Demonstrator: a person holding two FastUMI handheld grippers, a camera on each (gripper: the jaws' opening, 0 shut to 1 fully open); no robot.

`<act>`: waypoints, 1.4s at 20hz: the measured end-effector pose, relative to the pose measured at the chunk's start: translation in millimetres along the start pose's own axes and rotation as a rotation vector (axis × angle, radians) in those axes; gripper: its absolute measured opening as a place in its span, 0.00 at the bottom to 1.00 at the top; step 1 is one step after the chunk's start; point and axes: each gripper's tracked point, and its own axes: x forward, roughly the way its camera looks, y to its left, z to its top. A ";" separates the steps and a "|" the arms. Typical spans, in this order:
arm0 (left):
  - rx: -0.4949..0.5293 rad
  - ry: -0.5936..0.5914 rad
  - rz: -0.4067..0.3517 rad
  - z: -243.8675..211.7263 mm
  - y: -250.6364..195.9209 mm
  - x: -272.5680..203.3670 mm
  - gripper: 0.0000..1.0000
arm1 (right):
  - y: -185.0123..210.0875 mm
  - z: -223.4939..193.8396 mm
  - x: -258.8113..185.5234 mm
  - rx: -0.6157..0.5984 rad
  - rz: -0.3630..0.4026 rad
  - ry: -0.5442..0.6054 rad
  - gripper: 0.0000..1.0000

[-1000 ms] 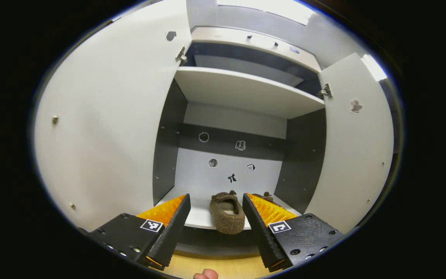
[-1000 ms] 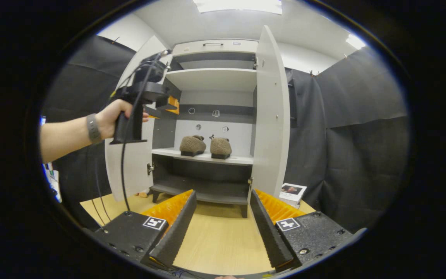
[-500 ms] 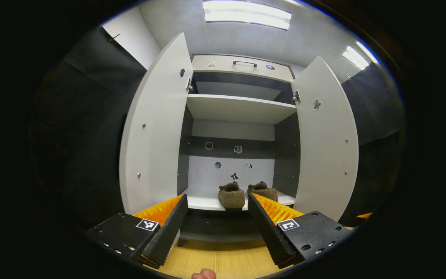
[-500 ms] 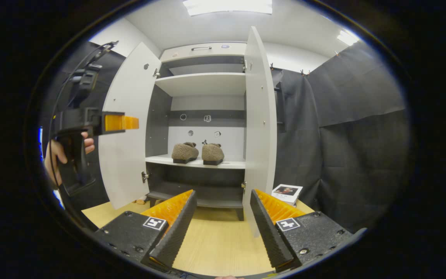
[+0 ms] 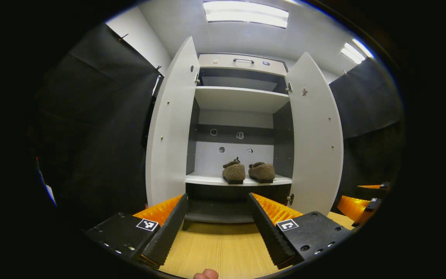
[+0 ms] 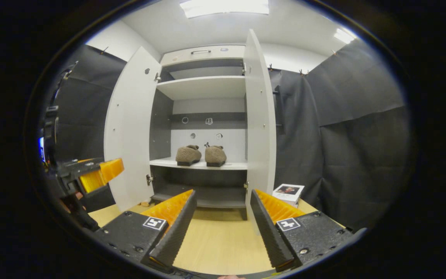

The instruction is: Grab one shoe with the right hand and put it into the shoe cabinet, grab the other shoe with the left hand and put it into the shoe cabinet; then close the right door with the right hand and the left door with the left hand.

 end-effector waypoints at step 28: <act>-0.010 0.086 -0.057 -28.8 -32.2 -15.2 0.95 | -201.7 202.2 107.5 0.019 -0.136 -0.137 0.97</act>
